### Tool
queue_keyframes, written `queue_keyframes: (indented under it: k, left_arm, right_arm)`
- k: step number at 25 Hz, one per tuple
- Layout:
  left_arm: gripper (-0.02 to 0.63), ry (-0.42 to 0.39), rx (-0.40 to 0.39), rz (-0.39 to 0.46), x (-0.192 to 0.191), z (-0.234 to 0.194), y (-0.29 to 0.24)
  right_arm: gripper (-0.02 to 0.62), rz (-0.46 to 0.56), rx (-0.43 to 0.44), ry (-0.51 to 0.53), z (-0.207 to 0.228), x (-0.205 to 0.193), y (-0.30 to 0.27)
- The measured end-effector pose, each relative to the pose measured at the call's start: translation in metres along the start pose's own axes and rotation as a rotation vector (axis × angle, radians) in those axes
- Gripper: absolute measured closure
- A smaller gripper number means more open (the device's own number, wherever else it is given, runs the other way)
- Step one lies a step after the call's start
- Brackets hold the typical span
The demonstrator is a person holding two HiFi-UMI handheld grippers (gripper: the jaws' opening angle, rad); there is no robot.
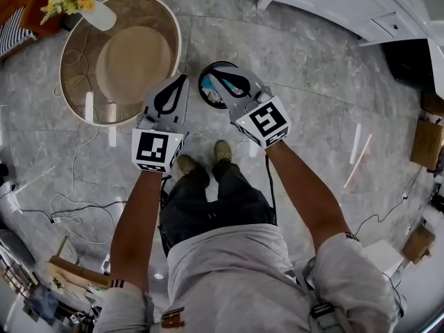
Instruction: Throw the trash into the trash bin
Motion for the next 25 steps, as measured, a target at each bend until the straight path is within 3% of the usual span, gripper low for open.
queue_keyframes:
  k: [10, 25]
  left_arm:
    - [0.607, 0.024, 0.088, 0.138, 0.104, -0.027, 0.068]
    - [0.607, -0.027, 0.116, 0.25, 0.184, -0.028, 0.13]
  right_arm:
    - [0.595, 0.182, 0.107, -0.015, -0.079, 0.107, 0.02]
    - [0.595, 0.279, 0.178, 0.059, -0.147, 0.177, 0.049]
Point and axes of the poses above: the fingertips, and each gripper's own axes: y backward along the fingers, z to its right, x out of its top, the point moved 5 cm from there along y, backward along the fingers, and after that the axes turned 14 degrees about -y, right-handed, at the moved point
